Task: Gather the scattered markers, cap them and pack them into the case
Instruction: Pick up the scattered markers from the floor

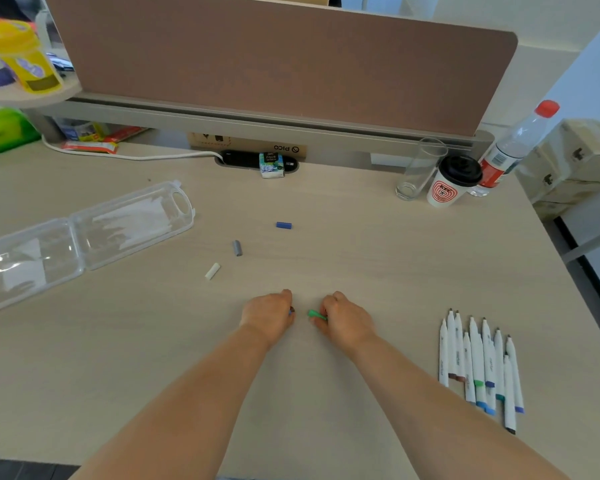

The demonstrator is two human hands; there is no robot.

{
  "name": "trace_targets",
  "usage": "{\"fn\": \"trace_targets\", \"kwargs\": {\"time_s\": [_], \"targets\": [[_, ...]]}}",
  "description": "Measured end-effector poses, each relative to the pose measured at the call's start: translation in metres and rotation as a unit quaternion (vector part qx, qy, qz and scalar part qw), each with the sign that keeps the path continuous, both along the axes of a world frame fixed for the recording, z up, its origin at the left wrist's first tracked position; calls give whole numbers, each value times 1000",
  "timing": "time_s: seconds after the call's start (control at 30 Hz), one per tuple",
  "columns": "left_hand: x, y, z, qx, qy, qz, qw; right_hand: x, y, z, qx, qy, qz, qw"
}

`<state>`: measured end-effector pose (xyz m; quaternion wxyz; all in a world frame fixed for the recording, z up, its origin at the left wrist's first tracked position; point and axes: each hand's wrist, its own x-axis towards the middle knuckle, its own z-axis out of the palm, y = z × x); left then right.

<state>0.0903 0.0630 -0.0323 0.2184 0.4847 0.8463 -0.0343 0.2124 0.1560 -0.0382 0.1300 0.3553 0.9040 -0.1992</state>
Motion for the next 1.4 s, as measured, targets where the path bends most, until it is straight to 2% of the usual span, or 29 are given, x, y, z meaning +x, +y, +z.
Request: {"fn": "trace_targets", "kwargs": {"time_s": [0.17,0.3,0.5,0.77,0.93,1.13,1.27,1.4], "targets": [[-16,-6,1,-15,8,37,999,-10,-1,1,-7,19,-27,999],[-37,-19,1,32,-24,89,995,-29,-4,3,-46,52,-41,997],[-74,-34,10,78,-25,139,987,-66,-15,5,-105,102,-38,988],[-120,-43,8,103,-37,167,980,-113,-19,4,-98,173,-88,976],[-139,-42,4,90,-35,157,983,-140,-16,9,-53,138,-106,983],[-155,-45,-3,62,-89,142,984,-167,-19,10,-16,112,-106,988],[-162,-45,-4,62,-71,101,990,-179,-21,8,4,106,-78,991],[-170,-46,-4,72,-55,114,989,-191,-18,6,7,110,-66,992]]}}
